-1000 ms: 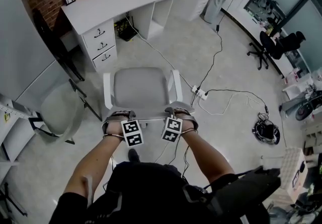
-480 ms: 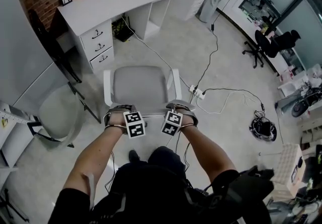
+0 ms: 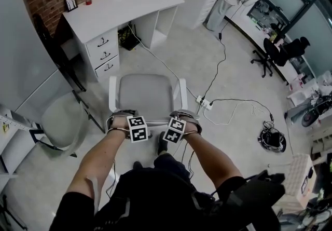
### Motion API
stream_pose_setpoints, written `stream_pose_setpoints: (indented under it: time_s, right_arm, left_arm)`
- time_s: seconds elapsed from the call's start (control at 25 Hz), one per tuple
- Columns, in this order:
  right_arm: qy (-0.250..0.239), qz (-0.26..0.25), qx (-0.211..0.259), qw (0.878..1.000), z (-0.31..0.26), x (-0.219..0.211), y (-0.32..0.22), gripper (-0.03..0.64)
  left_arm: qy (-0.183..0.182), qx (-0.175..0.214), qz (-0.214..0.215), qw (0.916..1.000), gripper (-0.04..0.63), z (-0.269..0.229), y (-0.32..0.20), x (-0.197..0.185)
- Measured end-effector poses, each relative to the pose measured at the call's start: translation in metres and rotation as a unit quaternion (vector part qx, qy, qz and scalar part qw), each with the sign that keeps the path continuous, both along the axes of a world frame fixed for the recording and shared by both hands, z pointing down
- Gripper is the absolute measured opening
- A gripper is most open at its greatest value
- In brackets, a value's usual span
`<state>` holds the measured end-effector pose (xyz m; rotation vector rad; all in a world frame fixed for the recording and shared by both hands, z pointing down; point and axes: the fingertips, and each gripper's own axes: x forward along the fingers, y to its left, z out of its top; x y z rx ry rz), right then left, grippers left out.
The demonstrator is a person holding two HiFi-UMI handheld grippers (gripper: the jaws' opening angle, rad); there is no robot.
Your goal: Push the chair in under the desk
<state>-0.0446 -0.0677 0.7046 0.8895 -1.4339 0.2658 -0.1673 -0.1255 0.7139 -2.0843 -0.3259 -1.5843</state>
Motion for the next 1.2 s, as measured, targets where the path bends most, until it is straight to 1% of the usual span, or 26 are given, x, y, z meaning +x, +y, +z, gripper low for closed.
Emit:
stream_pose_setpoints:
  time_s: [0.08,0.28,0.44,0.6,0.8,0.92,1.12,1.2]
  right_arm:
    - [-0.001,-0.003,0.001,1.0,0.002,0.001,-0.003,0.149]
    - [-0.005,-0.005,0.006,1.0,-0.001,0.009,-0.016,0.149]
    - [-0.012,-0.01,-0.003,1.0,0.002,0.013,-0.03,0.147]
    - [-0.009,-0.027,-0.012,1.0,0.002,0.018,-0.039,0.121]
    - [-0.019,-0.028,-0.021,0.999,0.002,0.03,-0.053,0.12]
    - [-0.021,-0.034,-0.018,0.999,0.003,0.04,-0.06,0.121]
    - [-0.015,-0.056,-0.014,0.998,0.004,0.06,-0.07,0.115]
    - [-0.014,-0.059,-0.014,0.998,0.005,0.067,-0.077,0.112]
  left_arm:
    - [-0.004,-0.001,0.0,1.0,0.067,0.002,-0.003,0.001]
    - [-0.01,0.018,0.003,0.9998,0.058,0.001,-0.017,0.008]
    - [-0.019,0.021,-0.001,0.9996,0.057,0.005,-0.032,0.012]
    - [-0.027,0.026,-0.004,0.9993,0.057,0.006,-0.046,0.018]
    - [-0.025,0.039,-0.005,0.9989,0.057,0.005,-0.063,0.032]
    - [-0.03,0.035,-0.01,0.9989,0.057,0.007,-0.068,0.042]
    - [-0.014,0.039,-0.016,0.999,0.052,0.01,-0.076,0.061]
    - [-0.016,0.04,-0.019,0.9989,0.051,0.011,-0.083,0.068]
